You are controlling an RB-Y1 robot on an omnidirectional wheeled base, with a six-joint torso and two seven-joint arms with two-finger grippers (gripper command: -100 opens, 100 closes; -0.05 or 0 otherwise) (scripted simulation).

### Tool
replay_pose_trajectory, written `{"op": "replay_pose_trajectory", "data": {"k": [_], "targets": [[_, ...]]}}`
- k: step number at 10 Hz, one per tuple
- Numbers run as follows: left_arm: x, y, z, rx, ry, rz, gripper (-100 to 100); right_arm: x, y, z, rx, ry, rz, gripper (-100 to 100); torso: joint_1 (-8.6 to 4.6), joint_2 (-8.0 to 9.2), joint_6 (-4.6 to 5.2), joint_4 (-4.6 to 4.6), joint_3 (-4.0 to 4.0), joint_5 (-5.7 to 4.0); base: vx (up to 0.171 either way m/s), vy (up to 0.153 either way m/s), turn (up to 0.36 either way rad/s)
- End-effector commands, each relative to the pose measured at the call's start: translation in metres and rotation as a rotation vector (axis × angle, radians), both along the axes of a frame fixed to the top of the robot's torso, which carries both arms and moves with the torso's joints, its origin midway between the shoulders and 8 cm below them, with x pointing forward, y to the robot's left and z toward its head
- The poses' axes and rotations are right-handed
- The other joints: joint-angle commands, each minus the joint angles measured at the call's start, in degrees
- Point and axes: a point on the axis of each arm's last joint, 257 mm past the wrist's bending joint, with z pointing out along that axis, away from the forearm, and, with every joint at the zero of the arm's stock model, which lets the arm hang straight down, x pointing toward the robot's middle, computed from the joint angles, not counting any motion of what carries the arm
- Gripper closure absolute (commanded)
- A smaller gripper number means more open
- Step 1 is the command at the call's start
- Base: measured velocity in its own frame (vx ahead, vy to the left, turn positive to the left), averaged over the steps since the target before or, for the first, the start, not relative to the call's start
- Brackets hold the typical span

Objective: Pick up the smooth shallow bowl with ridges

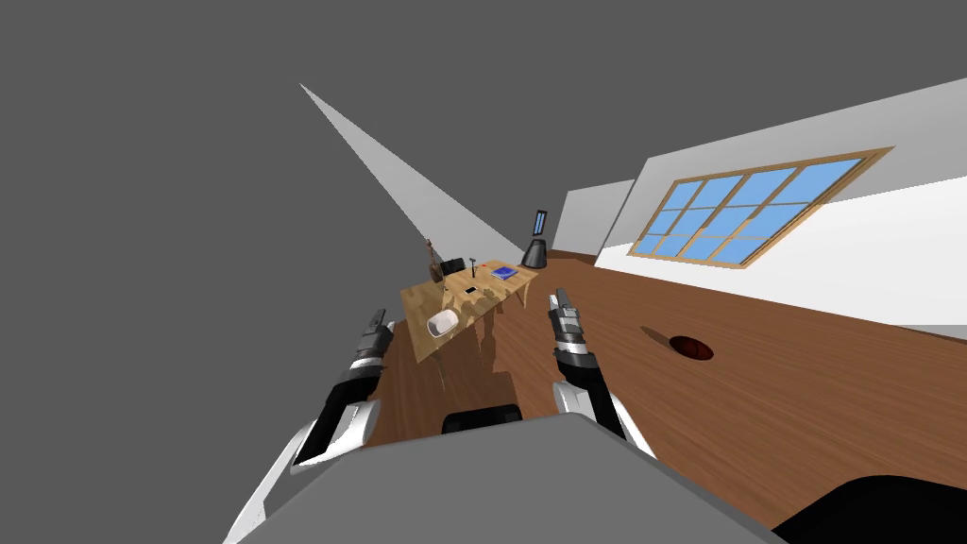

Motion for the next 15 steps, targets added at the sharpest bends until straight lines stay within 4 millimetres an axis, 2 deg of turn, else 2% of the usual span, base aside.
{"op": "replay_pose_trajectory", "data": {"k": [1,2,3,6,7,10,11,13,14,15], "targets": [[0.005,0.012,-0.012,-0.017,0.046,0.021,-100,0.000,0.000,0.000,0.000,0.000,0.000,0,0.00,0.00,0.00,0.00,0.00,0.00,-0.015,-0.065,0.041],[0.007,0.020,-0.025,-0.031,0.082,0.038,-100,0.000,0.000,0.000,0.000,0.000,0.000,0,0.09,-0.05,-0.01,-0.01,-0.03,0.03,-0.015,-0.094,0.062],[0.007,0.021,-0.027,-0.033,0.089,0.040,-100,0.000,0.000,0.000,0.000,0.000,0.000,0,0.01,-0.07,-0.01,-0.02,-0.04,0.02,-0.012,-0.077,0.017],[0.011,0.043,-0.067,-0.083,0.199,0.089,-100,0.000,0.000,0.000,0.000,0.000,0.000,0,0.02,-0.07,-0.01,-0.02,-0.04,0.02,-0.010,-0.095,0.052],[0.011,0.044,-0.070,-0.086,0.208,0.091,-100,0.000,0.000,0.000,0.000,0.000,0.000,0,-0.07,-0.14,0.00,-0.03,-0.08,0.00,0.014,-0.094,0.018],[0.010,0.061,-0.112,-0.146,0.319,0.133,-100,0.000,0.000,0.000,0.000,0.000,0.000,0,0.01,-0.26,-0.01,-0.06,-0.15,0.02,0.033,-0.095,0.053],[0.010,0.061,-0.114,-0.149,0.327,0.135,-100,0.000,0.000,0.000,0.000,0.000,0.000,0,-0.07,-0.31,0.00,-0.07,-0.18,0.00,0.041,-0.081,0.016],[0.007,0.068,-0.145,-0.195,0.405,0.158,-100,0.000,0.000,0.000,0.000,0.000,0.000,0,0.09,-0.33,0.00,-0.08,-0.19,0.03,0.064,-0.074,0.034],[0.007,0.068,-0.145,-0.196,0.407,0.158,-100,0.000,0.000,0.000,0.000,0.000,0.000,0,0.06,-0.41,0.00,-0.09,-0.24,0.02,0.066,-0.057,0.030],[0.004,0.071,-0.161,-0.221,0.447,0.168,-100,0.000,0.000,0.000,0.000,0.000,0.000,0,0.14,-0.40,0.00,-0.09,-0.24,0.03,0.072,-0.057,0.033]]}}
